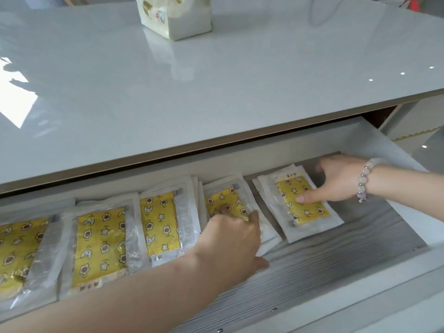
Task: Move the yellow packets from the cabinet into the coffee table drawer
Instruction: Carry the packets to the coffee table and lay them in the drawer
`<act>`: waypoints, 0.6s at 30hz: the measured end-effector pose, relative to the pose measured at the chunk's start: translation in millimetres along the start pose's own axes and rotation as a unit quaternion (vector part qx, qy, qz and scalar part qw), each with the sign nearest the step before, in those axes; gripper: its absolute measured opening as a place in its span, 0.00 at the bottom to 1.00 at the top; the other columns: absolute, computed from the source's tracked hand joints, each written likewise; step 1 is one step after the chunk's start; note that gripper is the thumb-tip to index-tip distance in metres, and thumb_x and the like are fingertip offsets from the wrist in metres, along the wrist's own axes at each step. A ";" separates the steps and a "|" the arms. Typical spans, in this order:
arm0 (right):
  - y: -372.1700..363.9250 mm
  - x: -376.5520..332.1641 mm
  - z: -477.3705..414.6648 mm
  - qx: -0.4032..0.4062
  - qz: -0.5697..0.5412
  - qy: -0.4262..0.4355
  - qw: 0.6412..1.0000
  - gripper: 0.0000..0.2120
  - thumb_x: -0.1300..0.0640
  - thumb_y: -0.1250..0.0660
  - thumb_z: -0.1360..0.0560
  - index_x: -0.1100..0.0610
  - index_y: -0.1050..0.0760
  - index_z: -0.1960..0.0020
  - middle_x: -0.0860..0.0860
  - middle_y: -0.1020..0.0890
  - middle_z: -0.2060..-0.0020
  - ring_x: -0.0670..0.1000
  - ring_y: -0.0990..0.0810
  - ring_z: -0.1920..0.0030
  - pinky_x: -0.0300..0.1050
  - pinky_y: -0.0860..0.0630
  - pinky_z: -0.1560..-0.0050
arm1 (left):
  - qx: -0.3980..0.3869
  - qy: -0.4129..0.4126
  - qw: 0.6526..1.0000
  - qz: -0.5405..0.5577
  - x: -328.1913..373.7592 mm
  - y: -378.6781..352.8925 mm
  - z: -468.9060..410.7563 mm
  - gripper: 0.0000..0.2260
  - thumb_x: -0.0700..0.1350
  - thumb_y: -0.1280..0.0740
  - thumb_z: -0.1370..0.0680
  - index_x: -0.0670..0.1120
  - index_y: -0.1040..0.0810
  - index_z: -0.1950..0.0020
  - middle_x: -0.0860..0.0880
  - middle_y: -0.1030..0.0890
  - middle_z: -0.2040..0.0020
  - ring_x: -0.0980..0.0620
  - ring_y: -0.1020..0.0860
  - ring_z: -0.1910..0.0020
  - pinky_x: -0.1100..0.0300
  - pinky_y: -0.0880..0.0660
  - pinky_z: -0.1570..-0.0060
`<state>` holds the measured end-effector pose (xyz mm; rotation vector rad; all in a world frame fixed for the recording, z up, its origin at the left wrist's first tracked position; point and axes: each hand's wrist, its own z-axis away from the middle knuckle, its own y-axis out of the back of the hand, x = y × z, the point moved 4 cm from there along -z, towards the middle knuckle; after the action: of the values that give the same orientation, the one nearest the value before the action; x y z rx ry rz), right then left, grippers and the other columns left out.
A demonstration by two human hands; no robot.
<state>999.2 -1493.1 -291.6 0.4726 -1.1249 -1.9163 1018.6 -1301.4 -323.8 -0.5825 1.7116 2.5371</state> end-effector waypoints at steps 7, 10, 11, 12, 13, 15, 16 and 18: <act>-22.3 -8.7 -7.5 -0.064 -0.106 -0.029 0.992 0.40 0.34 0.26 0.39 0.64 0.28 0.41 0.58 0.18 0.47 0.55 0.18 0.48 0.48 0.22 0.44 | -0.024 0.029 0.999 -0.024 -1.1 1.2 5.1 0.30 0.45 0.47 0.18 0.39 0.62 0.24 0.24 0.38 0.33 0.44 0.26 0.56 0.60 0.42 0.75; -24.9 -12.6 -11.4 -0.100 -0.145 -0.010 0.984 0.33 0.39 0.26 0.36 0.63 0.24 0.43 0.57 0.17 0.49 0.55 0.18 0.49 0.49 0.23 0.43 | -0.017 0.018 0.998 -0.059 4.5 -0.6 6.2 0.29 0.43 0.49 0.18 0.35 0.63 0.25 0.29 0.32 0.37 0.38 0.27 0.46 0.54 0.28 0.57; -23.2 -12.2 -11.5 -0.110 -0.154 -0.006 0.982 0.29 0.42 0.26 0.34 0.63 0.23 0.44 0.56 0.17 0.49 0.56 0.18 0.48 0.48 0.23 0.43 | -0.024 0.011 0.997 -0.068 6.3 -1.1 5.9 0.29 0.42 0.49 0.18 0.34 0.63 0.26 0.30 0.32 0.38 0.36 0.28 0.43 0.53 0.27 0.52; -19.9 -11.2 -10.0 -0.119 -0.171 -0.007 0.978 0.25 0.45 0.26 0.32 0.62 0.23 0.45 0.57 0.18 0.49 0.56 0.18 0.48 0.47 0.22 0.44 | -0.030 0.007 0.997 -0.071 7.4 -2.2 4.7 0.29 0.40 0.50 0.19 0.33 0.64 0.26 0.30 0.31 0.39 0.35 0.28 0.42 0.52 0.27 0.51; -15.6 -8.9 -8.3 -0.124 -0.196 -0.009 0.973 0.21 0.48 0.26 0.31 0.62 0.23 0.47 0.56 0.17 0.50 0.55 0.18 0.50 0.45 0.22 0.48 | -0.030 0.009 0.997 -0.069 7.6 -4.0 3.0 0.29 0.39 0.50 0.19 0.32 0.64 0.26 0.31 0.31 0.40 0.36 0.28 0.43 0.53 0.28 0.55; -7.6 -1.5 -4.8 -0.133 -0.278 -0.020 0.951 0.14 0.52 0.25 0.32 0.61 0.22 0.53 0.54 0.17 0.58 0.52 0.19 0.59 0.40 0.22 0.61 | -0.018 0.021 0.998 -0.051 4.9 -8.9 0.4 0.29 0.38 0.50 0.20 0.33 0.65 0.26 0.34 0.30 0.42 0.39 0.27 0.46 0.55 0.33 0.63; -4.8 1.2 -2.4 -0.141 -0.322 -0.028 0.936 0.13 0.53 0.24 0.33 0.60 0.22 0.55 0.53 0.17 0.62 0.50 0.20 0.63 0.39 0.24 0.65 | -0.008 0.027 0.999 -0.044 3.5 -11.4 0.2 0.29 0.39 0.50 0.20 0.33 0.66 0.26 0.35 0.31 0.42 0.39 0.27 0.46 0.54 0.34 0.61; -0.9 2.7 3.1 -0.163 -0.370 -0.025 0.914 0.12 0.53 0.24 0.36 0.58 0.22 0.58 0.51 0.17 0.67 0.47 0.21 0.68 0.37 0.26 0.69 | 0.004 0.029 0.999 -0.042 1.8 -15.0 1.4 0.29 0.40 0.51 0.19 0.33 0.67 0.27 0.36 0.32 0.40 0.38 0.29 0.44 0.51 0.32 0.52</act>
<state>995.2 -1493.5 -290.4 0.7325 -0.6620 -2.7247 1019.9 -1294.5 -337.3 -0.7191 1.6770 2.4789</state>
